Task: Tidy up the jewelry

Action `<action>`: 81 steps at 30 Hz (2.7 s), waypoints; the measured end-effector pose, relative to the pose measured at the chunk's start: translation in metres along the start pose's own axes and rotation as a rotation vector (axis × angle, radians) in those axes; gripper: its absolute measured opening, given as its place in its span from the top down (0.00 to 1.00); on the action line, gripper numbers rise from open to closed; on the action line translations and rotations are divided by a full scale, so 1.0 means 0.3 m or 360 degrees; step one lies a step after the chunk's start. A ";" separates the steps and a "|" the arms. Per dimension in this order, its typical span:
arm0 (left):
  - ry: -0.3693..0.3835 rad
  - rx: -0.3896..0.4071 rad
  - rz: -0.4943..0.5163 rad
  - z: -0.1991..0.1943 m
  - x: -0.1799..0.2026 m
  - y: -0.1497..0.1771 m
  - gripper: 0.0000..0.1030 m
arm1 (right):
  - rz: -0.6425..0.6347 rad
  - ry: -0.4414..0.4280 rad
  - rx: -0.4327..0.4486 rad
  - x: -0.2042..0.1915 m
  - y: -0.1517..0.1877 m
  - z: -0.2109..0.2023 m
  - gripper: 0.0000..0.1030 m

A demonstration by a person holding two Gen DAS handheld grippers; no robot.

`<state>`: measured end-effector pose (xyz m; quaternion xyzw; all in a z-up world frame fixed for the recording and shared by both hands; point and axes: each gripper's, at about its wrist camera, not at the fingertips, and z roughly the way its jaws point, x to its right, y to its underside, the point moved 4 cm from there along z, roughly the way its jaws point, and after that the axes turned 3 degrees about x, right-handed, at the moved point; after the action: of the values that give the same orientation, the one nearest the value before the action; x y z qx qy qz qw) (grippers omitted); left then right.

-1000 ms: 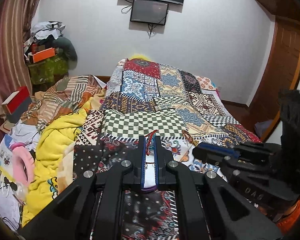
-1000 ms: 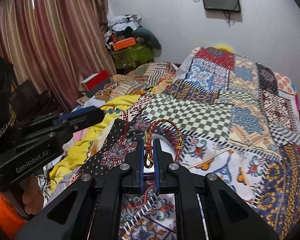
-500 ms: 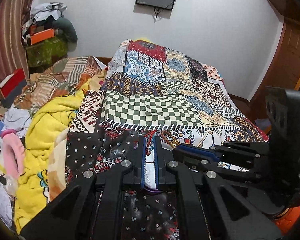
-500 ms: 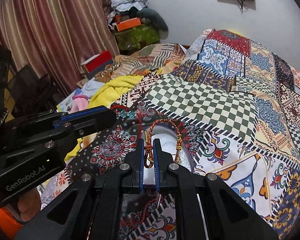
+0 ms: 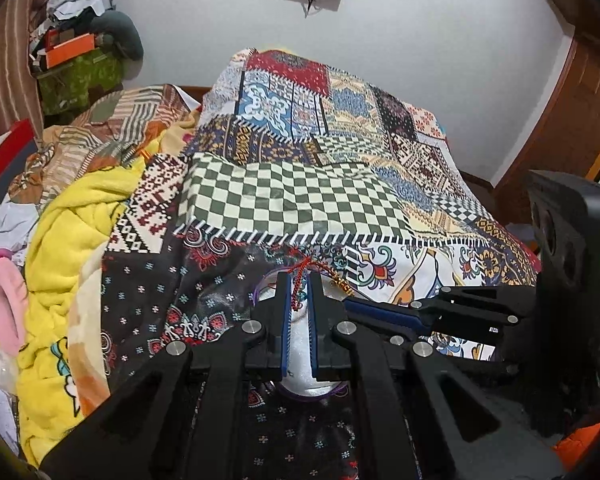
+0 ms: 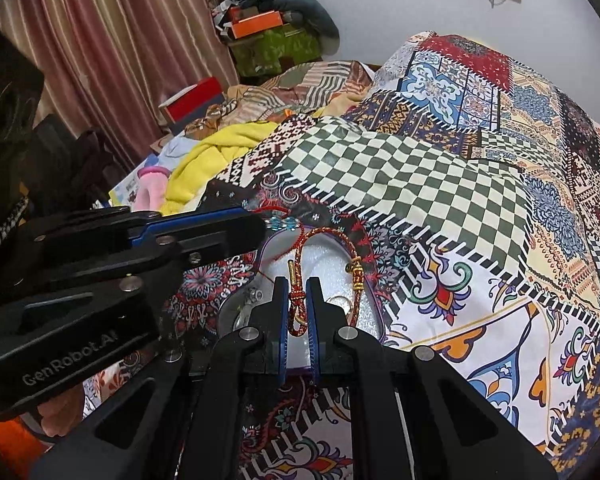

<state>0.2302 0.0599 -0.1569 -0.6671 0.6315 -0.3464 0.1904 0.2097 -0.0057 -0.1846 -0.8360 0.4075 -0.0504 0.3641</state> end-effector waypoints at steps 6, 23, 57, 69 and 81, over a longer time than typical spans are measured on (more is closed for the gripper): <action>0.0010 -0.0023 0.0016 0.001 0.014 0.012 0.95 | 0.0006 0.0001 -0.0045 0.006 0.014 -0.009 0.93; -0.0069 0.0046 0.0057 -0.148 0.036 0.012 0.91 | 0.0004 0.0168 0.0108 0.013 0.004 -0.215 0.81; 0.0091 -0.0405 0.0359 0.091 0.392 0.307 0.70 | 0.0365 0.0487 0.0134 0.362 0.325 -0.509 0.60; 0.0095 -0.0402 0.0411 0.163 0.417 0.329 0.75 | 0.0398 0.0378 0.0060 0.367 0.323 -0.407 0.60; 0.0091 -0.0328 0.0356 0.187 0.382 0.264 0.86 | 0.0293 0.0314 -0.0110 0.347 0.263 -0.242 0.60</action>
<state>0.2090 -0.0724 -0.2249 -0.5985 0.7392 -0.2752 0.1401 0.2001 -0.1534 -0.2049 -0.7981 0.5178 -0.0847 0.2964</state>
